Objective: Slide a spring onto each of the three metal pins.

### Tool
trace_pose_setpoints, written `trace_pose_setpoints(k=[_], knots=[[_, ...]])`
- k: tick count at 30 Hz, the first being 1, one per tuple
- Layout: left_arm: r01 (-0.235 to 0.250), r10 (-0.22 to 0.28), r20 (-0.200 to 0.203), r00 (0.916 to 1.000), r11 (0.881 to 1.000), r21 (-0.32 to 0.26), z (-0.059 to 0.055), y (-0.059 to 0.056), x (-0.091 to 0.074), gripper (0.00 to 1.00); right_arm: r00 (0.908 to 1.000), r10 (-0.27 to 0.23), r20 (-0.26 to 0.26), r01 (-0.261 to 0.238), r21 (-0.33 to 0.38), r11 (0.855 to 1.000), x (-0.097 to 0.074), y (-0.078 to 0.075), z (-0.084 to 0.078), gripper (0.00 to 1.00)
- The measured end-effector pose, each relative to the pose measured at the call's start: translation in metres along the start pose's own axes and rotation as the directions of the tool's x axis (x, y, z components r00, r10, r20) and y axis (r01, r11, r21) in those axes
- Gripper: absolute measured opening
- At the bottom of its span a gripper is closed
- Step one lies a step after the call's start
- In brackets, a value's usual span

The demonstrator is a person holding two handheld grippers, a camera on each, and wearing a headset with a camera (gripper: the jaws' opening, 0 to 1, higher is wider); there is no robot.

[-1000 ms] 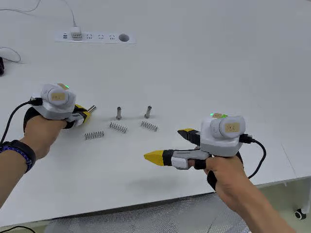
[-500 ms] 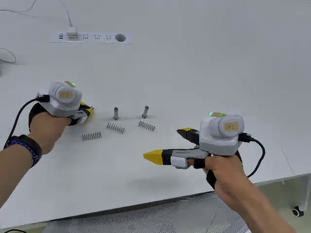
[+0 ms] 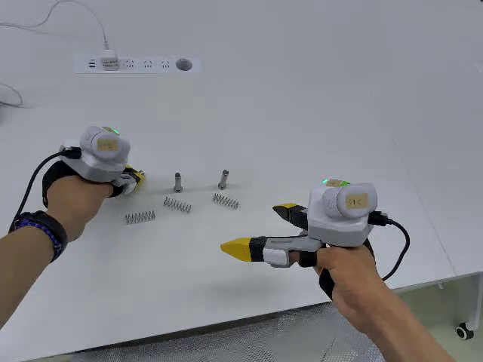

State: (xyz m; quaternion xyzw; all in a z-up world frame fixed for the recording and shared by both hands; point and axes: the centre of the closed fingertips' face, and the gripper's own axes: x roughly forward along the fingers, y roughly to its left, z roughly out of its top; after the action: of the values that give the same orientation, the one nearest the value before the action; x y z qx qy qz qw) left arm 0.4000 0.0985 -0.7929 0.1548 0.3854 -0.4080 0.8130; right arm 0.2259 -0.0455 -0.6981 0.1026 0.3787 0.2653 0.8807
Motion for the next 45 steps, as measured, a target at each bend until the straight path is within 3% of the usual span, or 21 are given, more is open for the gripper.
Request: trace_pose_setpoints(k=[22, 45], knots=[[-0.026, 0.037, 0.093, 0.9950, 0.993, -0.112, 0.002, 0.012, -0.044, 0.07, 1.0000, -0.001, 0.007, 0.001, -0.004, 1.000, -0.001, 0.001, 0.000, 0.89], [-0.040, 0.053, 0.110, 0.9925, 0.992, -0.123, -0.010, 0.012, -0.067, 0.07, 1.0000, 0.007, 0.006, -0.007, -0.014, 1.000, 0.000, 0.005, 0.000, 0.89]])
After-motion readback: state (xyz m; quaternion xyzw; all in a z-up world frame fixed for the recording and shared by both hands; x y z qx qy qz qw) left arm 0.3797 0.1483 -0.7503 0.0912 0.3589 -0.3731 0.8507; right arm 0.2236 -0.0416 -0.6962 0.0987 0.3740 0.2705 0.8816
